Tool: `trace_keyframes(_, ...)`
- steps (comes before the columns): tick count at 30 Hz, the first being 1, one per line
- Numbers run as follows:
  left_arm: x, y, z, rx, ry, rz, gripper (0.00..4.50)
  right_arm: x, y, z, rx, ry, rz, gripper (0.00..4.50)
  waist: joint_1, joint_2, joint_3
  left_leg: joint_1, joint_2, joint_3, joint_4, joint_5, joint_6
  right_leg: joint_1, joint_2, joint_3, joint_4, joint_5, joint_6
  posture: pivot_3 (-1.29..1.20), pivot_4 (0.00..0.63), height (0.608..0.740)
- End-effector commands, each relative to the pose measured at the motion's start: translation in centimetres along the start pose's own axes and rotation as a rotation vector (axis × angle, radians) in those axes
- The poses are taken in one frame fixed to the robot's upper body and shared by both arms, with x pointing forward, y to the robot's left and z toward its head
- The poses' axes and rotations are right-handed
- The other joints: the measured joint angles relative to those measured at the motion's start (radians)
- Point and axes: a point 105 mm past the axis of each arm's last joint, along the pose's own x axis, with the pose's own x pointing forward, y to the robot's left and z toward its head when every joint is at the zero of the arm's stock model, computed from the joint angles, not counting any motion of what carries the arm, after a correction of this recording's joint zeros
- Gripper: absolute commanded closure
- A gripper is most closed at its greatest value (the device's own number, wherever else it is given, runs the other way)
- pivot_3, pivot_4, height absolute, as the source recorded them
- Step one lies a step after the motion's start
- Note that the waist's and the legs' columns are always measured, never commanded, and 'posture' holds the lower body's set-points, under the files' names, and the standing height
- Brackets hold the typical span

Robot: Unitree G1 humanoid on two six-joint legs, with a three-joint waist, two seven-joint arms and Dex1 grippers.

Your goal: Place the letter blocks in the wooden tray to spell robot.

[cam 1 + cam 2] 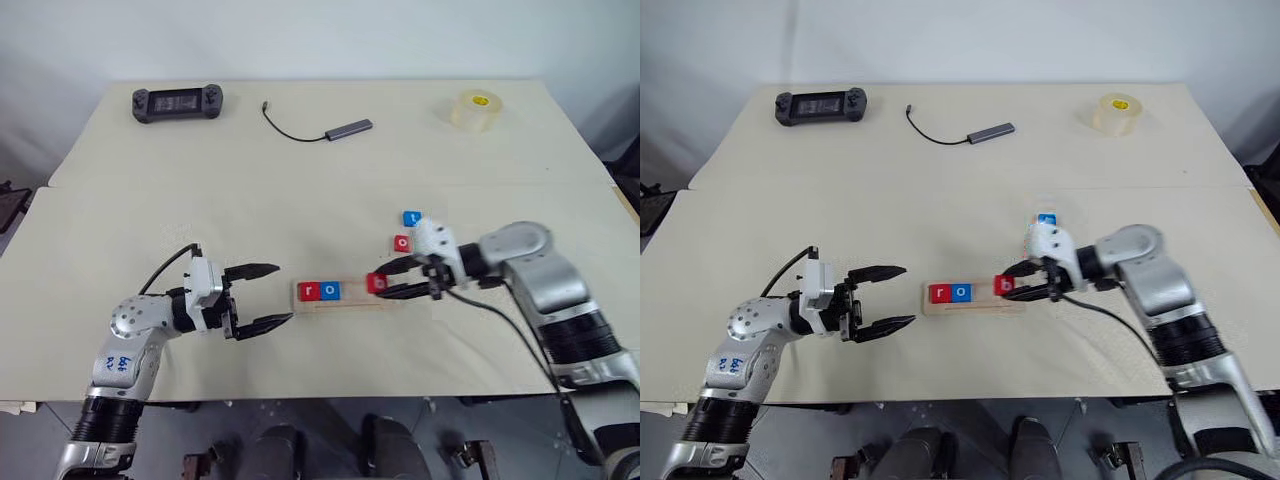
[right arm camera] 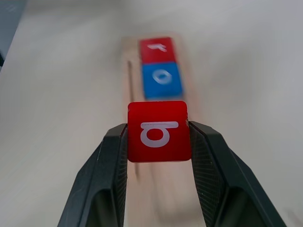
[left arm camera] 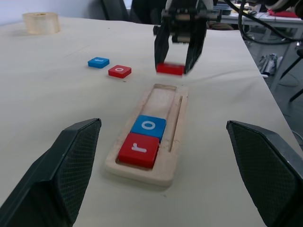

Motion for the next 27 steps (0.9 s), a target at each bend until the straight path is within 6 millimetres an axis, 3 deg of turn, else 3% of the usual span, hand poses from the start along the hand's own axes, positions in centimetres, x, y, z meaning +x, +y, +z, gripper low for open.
trace_keyframes(1, -0.1, -0.2, 0.9, 0.023, -0.016, 0.005, 0.00, 0.4, -0.7, 0.2, -0.042, 0.027, -0.048, 3.04, 0.007, 0.000, 0.000, 0.000, -0.001, 0.000, 0.000, 0.000, 0.000, 0.000, 0.000, 0.000, 0.000, 0.000, 0.000, 0.00, 0.150, 0.740)
trace_keyframes(7, -0.1, -0.5, 0.9, 0.021, -0.016, 0.013, 0.00, 2.0, -1.5, 0.6, -0.028, 0.015, -0.081, 3.04, 0.000, 0.000, 0.000, 0.000, 0.000, 0.000, -0.001, 0.000, 0.000, -0.001, 0.000, 0.000, 0.001, 0.000, 0.000, 0.00, 0.150, 0.740)
trace_keyframes(12, 0.0, -0.6, 0.9, 0.018, -0.018, 0.019, 0.00, 2.1, -0.9, 1.0, -0.010, -0.007, -0.052, 1.26, -0.008, 0.000, 0.000, 0.000, -0.001, 0.000, -0.001, 0.000, 0.000, -0.001, 0.000, 0.000, 0.001, 0.000, 0.000, 0.00, 0.150, 0.740)
trace_keyframes(16, 0.1, -0.6, 0.9, 0.016, -0.021, 0.020, 0.00, 1.0, -0.8, 1.2, -0.017, -0.015, -0.055, 0.01, -0.007, 0.000, 0.000, 0.000, 0.000, 0.001, -0.001, 0.000, 0.000, -0.001, 0.001, 0.000, 0.001, 0.000, 0.000, 0.00, 0.150, 0.740)
trace_keyframes(20, 0.2, -0.5, 0.9, 0.017, -0.022, 0.019, 0.00, -0.3, -1.0, 1.3, -0.001, -0.031, -0.090, 0.01, -0.005, 0.000, 0.000, 0.000, -0.001, 0.000, -0.001, 0.000, 0.000, -0.001, 0.000, 0.000, 0.000, 0.000, 0.000, 0.00, 0.150, 0.740)
trace_keyframes(24, 0.3, -0.5, 0.8, 0.018, -0.024, 0.019, 0.00, -1.9, -0.7, -0.4, 0.064, -0.026, -0.153, 0.01, -0.003, 0.000, 0.000, 0.000, 0.000, 0.000, -0.001, 0.000, 0.000, -0.001, 0.000, 0.000, 0.000, 0.000, 0.000, 0.00, 0.150, 0.740)
trace_keyframes(27, 0.3, -0.6, 0.7, 0.015, -0.023, 0.020, 0.00, -2.2, -0.6, -1.5, 0.100, -0.017, -0.188, 0.62, -0.005, 0.000, 0.000, 0.000, -0.001, 0.001, -0.001, 0.000, 0.000, -0.001, 0.000, 0.000, 0.000, 0.000, 0.000, 0.00, 0.150, 0.740)
